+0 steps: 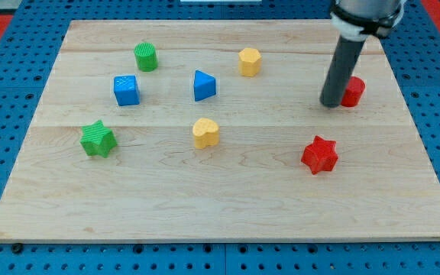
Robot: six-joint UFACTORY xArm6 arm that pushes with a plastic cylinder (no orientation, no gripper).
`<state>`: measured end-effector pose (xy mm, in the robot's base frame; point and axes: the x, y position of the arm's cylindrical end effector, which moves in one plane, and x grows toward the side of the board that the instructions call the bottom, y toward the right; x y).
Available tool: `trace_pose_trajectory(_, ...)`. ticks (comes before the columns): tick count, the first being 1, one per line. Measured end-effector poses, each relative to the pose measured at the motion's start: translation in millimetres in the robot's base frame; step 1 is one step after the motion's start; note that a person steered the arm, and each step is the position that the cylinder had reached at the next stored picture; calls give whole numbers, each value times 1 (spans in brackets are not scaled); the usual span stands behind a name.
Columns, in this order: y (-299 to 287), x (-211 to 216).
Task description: Move red star right diagonally towards red circle
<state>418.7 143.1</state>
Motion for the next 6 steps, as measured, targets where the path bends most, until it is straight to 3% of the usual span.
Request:
trace_pose_trajectory(1, -8, 75)
trace_pose_trajectory(2, 44, 114)
trace_pose_trajectory(4, 36, 194)
trace_pose_trajectory(5, -11, 178)
trace_pose_trajectory(6, -3, 147)
